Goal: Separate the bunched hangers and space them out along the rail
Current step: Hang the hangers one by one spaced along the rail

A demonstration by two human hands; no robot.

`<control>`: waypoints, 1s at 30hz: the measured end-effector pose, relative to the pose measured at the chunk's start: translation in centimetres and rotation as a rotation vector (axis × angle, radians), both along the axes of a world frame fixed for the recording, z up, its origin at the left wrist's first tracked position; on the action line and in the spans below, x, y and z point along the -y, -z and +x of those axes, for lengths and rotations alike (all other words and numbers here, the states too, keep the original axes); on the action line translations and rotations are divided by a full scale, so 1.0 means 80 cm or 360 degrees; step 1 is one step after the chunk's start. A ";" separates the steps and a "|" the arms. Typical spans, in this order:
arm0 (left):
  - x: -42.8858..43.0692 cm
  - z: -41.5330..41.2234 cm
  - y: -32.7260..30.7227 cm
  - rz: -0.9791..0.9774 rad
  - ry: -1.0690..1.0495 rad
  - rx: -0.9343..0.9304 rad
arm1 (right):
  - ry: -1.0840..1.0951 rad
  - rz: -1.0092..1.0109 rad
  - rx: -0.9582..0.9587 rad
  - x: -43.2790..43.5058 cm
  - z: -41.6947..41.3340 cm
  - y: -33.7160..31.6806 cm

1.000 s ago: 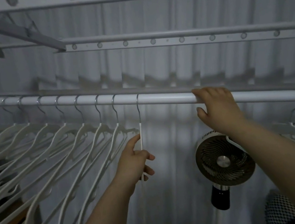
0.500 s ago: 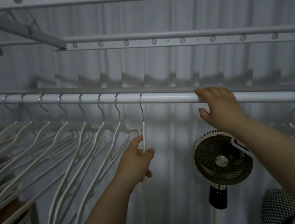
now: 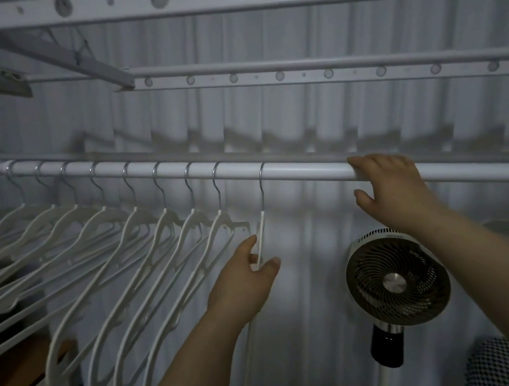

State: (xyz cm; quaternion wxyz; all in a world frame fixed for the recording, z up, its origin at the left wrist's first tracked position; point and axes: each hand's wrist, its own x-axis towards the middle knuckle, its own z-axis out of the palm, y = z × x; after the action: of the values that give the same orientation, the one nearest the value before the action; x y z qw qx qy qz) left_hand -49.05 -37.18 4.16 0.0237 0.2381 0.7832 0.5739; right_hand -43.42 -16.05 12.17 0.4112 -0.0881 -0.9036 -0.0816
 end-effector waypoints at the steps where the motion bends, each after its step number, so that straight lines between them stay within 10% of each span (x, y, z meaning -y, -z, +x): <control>1: 0.004 0.002 0.001 -0.0141 -0.0054 -0.0098 | -0.0006 -0.0015 0.0006 0.001 0.000 0.000; 9: 0.058 0.008 -0.013 -0.0273 -0.0877 -0.1227 | -0.0005 0.0030 -0.0014 -0.001 -0.001 0.001; 19: 0.067 -0.032 0.004 -0.0994 -0.0933 -0.0912 | 0.0025 0.0153 -0.0139 -0.003 -0.009 0.008; 30: 0.054 -0.033 0.014 -0.0929 -0.0856 -0.0924 | 0.0042 0.0169 -0.0203 0.000 -0.009 0.008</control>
State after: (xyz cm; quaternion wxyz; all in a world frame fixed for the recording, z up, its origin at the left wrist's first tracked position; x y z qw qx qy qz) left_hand -51.66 -41.47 3.03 -0.2787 0.1610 0.9194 0.2261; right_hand -44.14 -16.08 11.53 0.4711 -0.0830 -0.8687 -0.1289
